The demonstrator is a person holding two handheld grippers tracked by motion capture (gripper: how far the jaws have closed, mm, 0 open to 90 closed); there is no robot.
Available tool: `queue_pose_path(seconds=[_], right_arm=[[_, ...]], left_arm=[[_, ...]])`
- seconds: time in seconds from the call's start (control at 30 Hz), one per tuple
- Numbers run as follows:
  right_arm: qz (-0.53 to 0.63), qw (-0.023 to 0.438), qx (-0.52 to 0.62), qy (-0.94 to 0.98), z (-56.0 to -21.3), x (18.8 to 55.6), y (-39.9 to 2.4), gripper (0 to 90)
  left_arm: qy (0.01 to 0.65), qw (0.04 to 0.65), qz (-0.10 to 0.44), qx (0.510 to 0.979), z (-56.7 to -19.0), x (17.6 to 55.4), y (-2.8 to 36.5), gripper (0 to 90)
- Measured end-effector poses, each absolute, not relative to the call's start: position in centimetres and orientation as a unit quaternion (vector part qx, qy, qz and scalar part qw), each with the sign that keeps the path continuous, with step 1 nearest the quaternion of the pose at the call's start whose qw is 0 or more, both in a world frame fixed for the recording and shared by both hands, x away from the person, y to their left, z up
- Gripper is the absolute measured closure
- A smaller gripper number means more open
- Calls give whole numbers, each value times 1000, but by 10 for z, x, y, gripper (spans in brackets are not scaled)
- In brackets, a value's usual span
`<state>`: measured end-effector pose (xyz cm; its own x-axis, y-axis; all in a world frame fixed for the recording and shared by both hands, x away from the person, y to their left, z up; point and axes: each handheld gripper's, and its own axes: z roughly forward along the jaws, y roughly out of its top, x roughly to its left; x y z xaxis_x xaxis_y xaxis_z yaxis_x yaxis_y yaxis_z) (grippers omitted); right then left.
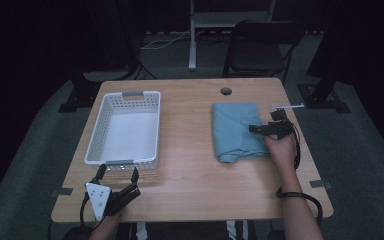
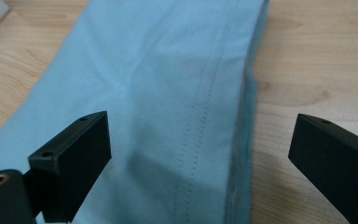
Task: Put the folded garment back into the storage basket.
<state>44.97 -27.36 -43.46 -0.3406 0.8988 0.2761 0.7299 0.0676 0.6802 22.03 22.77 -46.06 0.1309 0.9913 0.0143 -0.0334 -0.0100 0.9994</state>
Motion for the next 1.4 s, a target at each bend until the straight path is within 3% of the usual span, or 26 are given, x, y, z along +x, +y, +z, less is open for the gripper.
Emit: queue_pose_path(seconds=[0.47, 0.53, 0.7, 0.73, 0.8, 0.87, 0.9, 0.97, 1.07, 1.4], right_arm=[[366, 104, 568, 730, -445, 454, -270, 77], [361, 107, 560, 738, -444, 454, -268, 134], [350, 120, 551, 748, -445, 454, -265, 136], [347, 121, 551, 749, -444, 454, -264, 152], [360, 104, 536, 757, -443, 452, -264, 374], [370, 80, 538, 753, -442, 451, -264, 488], [370, 80, 538, 753, -442, 451, -264, 488], [387, 52, 542, 744, -444, 452, -266, 591], [399, 31, 540, 741, -446, 452, -268, 645], [425, 7, 526, 737, -439, 450, -271, 697]], left_arm=[[455, 538, 477, 526, -461, 220, 228, 44], [455, 538, 477, 526, -461, 220, 228, 44], [455, 538, 477, 525, -461, 220, 228, 44], [455, 539, 477, 525, -461, 220, 228, 44], [454, 538, 477, 525, -461, 220, 228, 44], [455, 538, 477, 525, -461, 220, 228, 44], [455, 538, 477, 525, -461, 220, 228, 44], [455, 539, 477, 525, -461, 220, 228, 44], [455, 538, 477, 525, -461, 220, 228, 44], [459, 538, 475, 524, -460, 221, 228, 45]])
